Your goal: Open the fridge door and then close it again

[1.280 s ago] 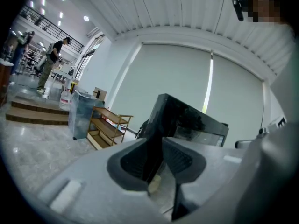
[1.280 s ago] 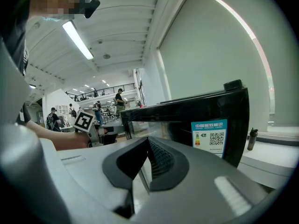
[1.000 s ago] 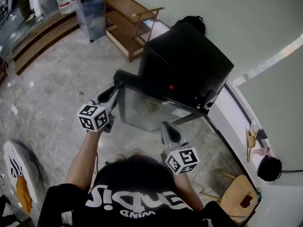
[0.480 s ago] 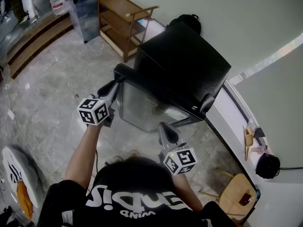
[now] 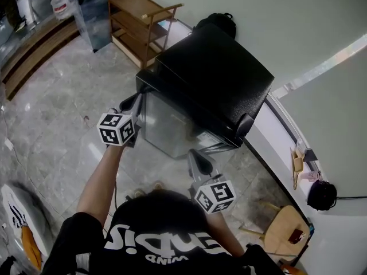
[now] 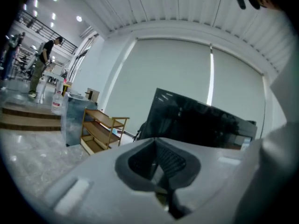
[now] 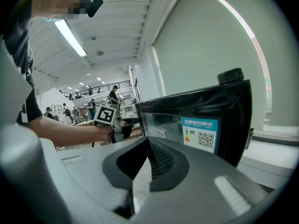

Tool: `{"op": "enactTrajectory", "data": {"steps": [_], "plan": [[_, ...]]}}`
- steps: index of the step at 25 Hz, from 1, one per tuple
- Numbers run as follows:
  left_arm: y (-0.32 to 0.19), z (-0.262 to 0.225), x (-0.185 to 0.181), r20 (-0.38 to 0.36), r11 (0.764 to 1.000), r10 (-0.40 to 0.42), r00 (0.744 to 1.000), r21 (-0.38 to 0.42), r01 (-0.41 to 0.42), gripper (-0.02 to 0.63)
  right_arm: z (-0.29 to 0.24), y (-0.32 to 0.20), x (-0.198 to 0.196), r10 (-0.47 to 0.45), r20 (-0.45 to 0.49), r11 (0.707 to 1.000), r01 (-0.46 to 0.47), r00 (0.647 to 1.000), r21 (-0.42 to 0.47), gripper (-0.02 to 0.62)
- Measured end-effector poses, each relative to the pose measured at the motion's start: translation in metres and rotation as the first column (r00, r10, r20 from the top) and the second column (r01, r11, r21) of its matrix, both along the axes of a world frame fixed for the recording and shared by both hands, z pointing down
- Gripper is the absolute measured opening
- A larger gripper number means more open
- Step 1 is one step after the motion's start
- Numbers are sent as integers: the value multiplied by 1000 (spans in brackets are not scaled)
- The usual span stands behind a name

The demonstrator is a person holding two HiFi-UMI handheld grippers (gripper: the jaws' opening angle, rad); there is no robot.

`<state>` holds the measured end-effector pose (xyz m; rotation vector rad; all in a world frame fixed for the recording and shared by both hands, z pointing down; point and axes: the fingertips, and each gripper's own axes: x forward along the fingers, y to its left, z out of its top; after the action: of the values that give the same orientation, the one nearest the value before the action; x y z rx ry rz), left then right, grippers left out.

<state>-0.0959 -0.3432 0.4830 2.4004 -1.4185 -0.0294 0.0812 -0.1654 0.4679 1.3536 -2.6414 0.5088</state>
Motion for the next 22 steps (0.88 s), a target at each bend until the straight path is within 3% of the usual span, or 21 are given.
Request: {"op": "enactTrajectory", "data": {"steps": [13, 22], "plan": [[-38, 4, 24, 4, 1000, 1, 1000, -8, 0, 0, 4, -3, 31, 64, -3, 998, -65, 998, -24, -3], [-34, 5, 31, 12, 1000, 16, 1000, -15, -15, 0, 6, -4, 45, 80, 4, 996, -80, 997, -29, -3]]}}
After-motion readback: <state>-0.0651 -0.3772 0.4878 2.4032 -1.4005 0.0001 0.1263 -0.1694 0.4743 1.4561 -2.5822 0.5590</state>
